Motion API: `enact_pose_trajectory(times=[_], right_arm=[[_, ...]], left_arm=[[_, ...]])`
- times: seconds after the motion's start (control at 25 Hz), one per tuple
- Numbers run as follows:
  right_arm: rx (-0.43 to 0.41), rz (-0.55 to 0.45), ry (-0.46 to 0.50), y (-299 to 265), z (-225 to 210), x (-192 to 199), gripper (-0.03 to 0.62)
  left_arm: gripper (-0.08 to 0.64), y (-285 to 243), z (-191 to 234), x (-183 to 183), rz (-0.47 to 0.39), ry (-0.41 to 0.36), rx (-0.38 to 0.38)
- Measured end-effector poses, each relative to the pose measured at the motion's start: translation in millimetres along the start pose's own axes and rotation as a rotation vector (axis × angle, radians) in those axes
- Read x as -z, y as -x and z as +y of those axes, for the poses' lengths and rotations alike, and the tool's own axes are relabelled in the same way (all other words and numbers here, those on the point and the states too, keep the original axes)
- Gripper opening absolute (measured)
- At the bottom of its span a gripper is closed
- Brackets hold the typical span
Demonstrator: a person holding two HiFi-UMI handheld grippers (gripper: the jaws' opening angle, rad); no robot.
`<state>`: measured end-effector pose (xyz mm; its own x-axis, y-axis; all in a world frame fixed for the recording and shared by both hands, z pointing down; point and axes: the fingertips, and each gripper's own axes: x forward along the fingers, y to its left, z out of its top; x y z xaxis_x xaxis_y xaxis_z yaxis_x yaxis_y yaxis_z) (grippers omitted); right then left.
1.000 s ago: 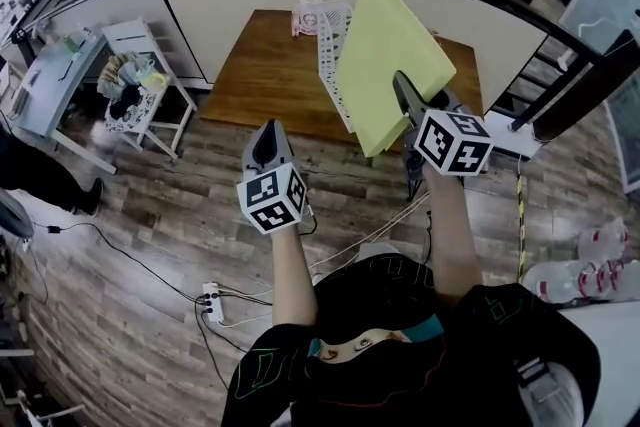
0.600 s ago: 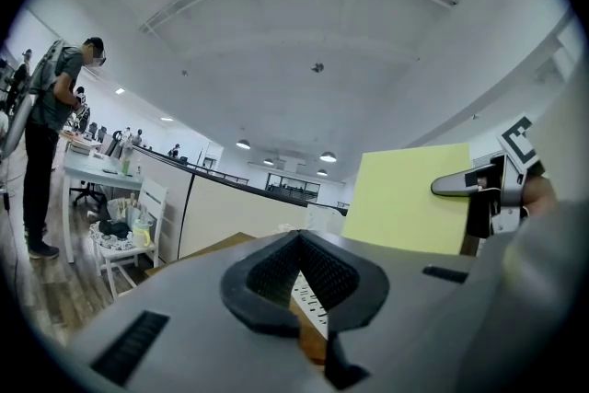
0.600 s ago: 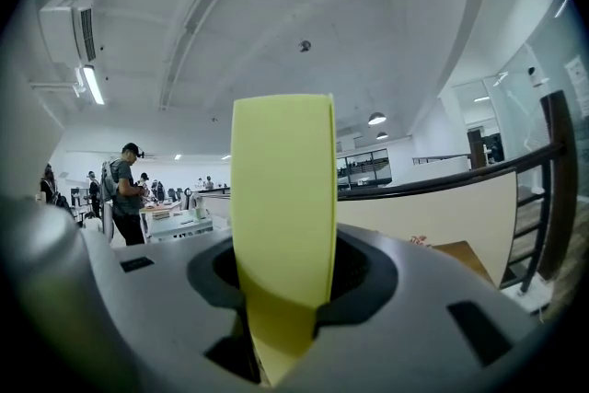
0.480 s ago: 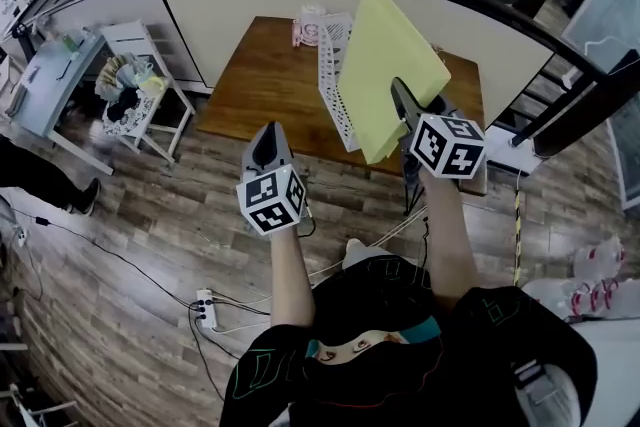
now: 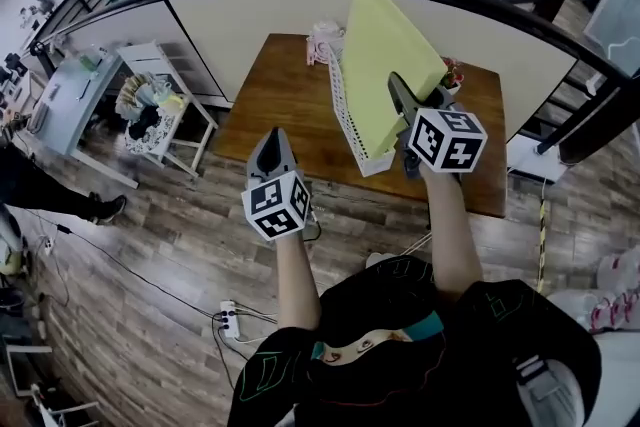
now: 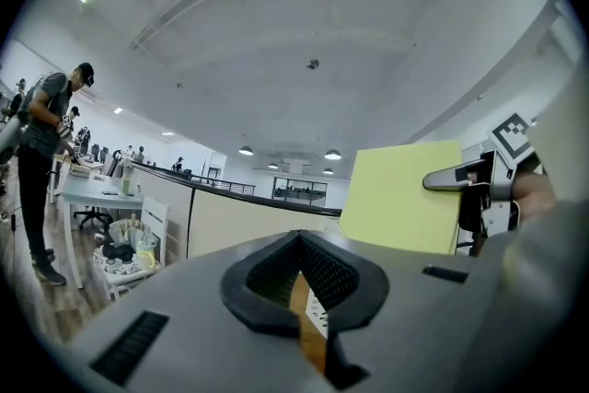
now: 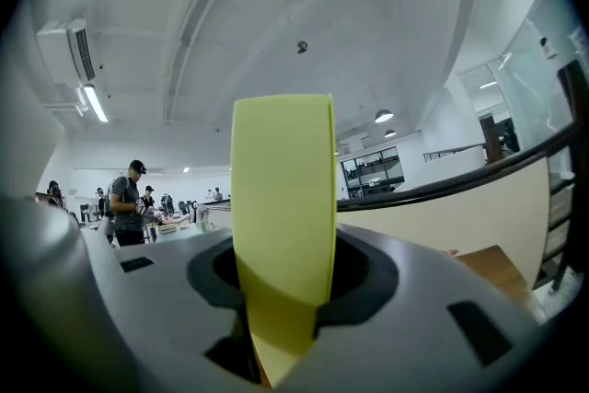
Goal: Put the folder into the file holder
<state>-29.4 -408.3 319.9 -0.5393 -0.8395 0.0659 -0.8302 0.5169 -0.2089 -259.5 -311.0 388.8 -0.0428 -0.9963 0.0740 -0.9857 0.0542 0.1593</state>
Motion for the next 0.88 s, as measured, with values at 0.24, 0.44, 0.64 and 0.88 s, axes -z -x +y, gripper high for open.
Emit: enact_pose_trajectory(times=[0.24,0.44,0.64,0.88], right_arm=[[-0.007,0.007,0.002,-21,-7,2,0.161],[-0.012,0.014,-0.002,-31,-13,8,0.161],[-0.027,0.024,0.035,-40,-9,17,0.161],[-0.03,0.045,0.049,-49,-10,43,0.161]], left_arm=[[-0.006,-19,-1,6,0.025,-0.014,-0.002],[-0.005,-29,-4,13,0.044,-0.019,-0.001],[-0.005,-35,-8,20,0.069,-0.017,0.004],[-0.006,-37,3,40,0.115,-0.006,-0.022]])
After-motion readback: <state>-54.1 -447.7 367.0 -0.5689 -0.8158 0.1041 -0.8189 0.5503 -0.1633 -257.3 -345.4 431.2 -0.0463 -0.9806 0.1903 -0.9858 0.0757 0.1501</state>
